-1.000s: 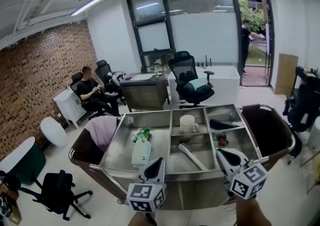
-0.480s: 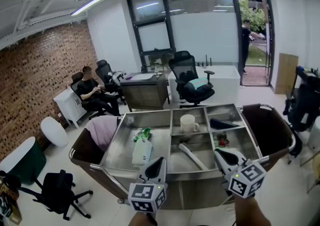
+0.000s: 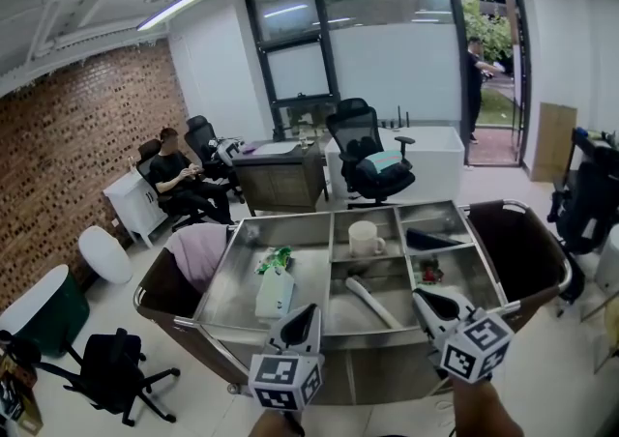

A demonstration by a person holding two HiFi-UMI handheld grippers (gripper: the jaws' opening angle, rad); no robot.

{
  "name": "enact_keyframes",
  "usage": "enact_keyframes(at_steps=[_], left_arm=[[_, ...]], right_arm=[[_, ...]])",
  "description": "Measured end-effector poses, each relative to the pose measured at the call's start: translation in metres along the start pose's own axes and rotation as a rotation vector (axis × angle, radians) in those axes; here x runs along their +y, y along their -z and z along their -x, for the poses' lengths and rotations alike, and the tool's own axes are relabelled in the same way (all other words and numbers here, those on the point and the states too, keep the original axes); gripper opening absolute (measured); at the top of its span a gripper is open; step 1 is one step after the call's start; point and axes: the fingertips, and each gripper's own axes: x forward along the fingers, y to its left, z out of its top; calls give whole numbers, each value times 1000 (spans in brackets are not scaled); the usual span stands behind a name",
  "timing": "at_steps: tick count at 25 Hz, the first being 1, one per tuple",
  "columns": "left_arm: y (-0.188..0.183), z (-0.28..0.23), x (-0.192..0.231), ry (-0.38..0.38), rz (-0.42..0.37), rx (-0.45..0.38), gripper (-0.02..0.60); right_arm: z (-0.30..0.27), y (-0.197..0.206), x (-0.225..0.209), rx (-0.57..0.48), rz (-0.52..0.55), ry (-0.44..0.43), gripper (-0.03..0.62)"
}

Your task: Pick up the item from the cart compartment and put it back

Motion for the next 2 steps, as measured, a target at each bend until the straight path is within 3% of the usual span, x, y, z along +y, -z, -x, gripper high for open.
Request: enact_keyframes(at_steps=[2], left_arm=[[0,0,1,-1,1,-1,0]], right_arm=[[-1,0,0,-1,0,-2,12]])
